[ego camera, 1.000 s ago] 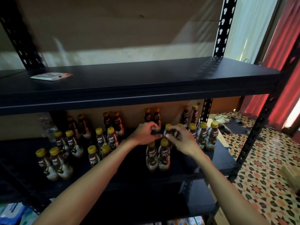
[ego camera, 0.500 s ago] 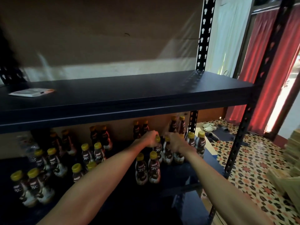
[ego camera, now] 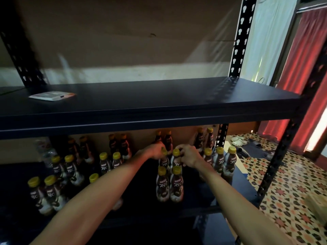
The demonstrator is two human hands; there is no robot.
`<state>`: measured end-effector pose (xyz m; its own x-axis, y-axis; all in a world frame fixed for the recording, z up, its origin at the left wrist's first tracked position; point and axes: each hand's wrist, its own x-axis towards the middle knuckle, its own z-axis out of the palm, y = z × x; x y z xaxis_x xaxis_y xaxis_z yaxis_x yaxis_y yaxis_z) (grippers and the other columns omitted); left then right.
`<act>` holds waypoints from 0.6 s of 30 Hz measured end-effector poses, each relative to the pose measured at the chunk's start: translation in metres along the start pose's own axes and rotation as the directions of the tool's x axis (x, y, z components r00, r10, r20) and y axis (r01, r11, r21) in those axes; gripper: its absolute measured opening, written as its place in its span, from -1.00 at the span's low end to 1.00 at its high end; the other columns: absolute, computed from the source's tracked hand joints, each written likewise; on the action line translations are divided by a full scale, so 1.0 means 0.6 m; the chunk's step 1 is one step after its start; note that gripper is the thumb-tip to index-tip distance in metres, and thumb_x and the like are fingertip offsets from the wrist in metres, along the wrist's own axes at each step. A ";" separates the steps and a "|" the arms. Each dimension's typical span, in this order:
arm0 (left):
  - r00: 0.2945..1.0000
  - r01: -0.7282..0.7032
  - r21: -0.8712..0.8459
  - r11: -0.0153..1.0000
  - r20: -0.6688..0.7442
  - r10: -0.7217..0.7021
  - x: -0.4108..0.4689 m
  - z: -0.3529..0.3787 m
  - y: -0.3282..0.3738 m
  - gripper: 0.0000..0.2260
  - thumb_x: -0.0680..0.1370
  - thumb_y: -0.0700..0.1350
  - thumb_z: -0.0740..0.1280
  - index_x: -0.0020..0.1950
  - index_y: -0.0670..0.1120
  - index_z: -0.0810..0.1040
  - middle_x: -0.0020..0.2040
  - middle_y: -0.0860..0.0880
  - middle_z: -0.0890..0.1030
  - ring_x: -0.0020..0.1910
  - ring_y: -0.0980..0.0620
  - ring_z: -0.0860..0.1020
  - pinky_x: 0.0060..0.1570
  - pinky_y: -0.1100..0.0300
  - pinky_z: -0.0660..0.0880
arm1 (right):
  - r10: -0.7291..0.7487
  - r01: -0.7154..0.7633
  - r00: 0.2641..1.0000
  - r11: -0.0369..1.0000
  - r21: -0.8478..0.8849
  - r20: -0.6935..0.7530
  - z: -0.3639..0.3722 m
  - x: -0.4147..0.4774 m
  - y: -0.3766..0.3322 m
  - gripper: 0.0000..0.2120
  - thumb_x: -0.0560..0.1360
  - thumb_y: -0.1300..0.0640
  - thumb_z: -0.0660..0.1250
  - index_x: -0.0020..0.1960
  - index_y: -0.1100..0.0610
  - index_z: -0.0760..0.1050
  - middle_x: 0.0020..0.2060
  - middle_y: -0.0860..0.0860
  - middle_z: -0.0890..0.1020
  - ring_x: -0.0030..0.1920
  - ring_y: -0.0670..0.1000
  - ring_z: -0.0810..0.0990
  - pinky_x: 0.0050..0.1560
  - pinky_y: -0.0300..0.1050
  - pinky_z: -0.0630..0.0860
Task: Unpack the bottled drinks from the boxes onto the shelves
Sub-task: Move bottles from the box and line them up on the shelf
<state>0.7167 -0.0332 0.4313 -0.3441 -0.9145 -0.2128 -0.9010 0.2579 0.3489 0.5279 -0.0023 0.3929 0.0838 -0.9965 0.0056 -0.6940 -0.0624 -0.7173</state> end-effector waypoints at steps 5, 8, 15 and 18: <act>0.998 0.021 -0.035 0.999 -0.058 -0.023 -0.009 0.002 -0.024 -0.70 0.50 -0.06 0.46 0.21 -0.09 0.60 0.17 -0.11 0.62 0.11 -0.08 0.59 0.05 0.11 0.49 | -0.017 0.017 1.000 0.999 -0.027 0.013 0.022 0.021 0.001 -0.50 0.31 0.17 0.64 0.16 -0.13 0.59 0.02 0.04 0.68 0.00 0.09 0.68 -0.01 0.03 0.68; 0.998 0.019 -0.036 0.999 -0.061 -0.021 -0.008 0.005 -0.024 -0.67 0.49 -0.03 0.48 0.21 -0.07 0.59 0.18 -0.10 0.62 0.12 -0.07 0.58 0.07 0.11 0.50 | -0.032 0.032 0.999 0.998 -0.063 0.000 0.023 0.018 0.003 -0.51 0.35 0.11 0.62 0.22 -0.08 0.57 0.05 -0.03 0.68 -0.03 0.05 0.69 0.12 0.04 0.63; 0.999 0.021 -0.050 0.999 -0.045 -0.023 -0.007 0.003 -0.021 -0.62 0.51 -0.09 0.47 0.31 -0.08 0.53 0.24 -0.09 0.57 0.19 -0.07 0.55 0.02 0.18 0.43 | -0.053 0.051 0.998 0.995 -0.085 -0.028 0.028 0.012 0.003 -0.50 0.39 0.07 0.59 0.28 -0.05 0.54 0.16 0.03 0.66 0.16 0.10 0.63 0.24 0.01 0.54; 0.998 0.017 -0.058 0.998 -0.053 -0.020 -0.008 0.006 -0.023 -0.63 0.50 -0.10 0.47 0.29 -0.07 0.53 0.23 -0.09 0.58 0.17 -0.06 0.55 0.00 0.18 0.42 | -0.053 0.050 0.998 0.995 -0.081 -0.035 0.029 0.012 0.002 -0.48 0.40 0.08 0.58 0.32 -0.03 0.53 0.17 0.02 0.65 0.19 0.07 0.61 0.25 -0.06 0.52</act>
<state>0.7297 -0.0314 0.4242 -0.3117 -0.9346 -0.1712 -0.8900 0.2240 0.3972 0.5403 -0.0085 0.3798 0.0951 -0.9931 0.0683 -0.7447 -0.1166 -0.6571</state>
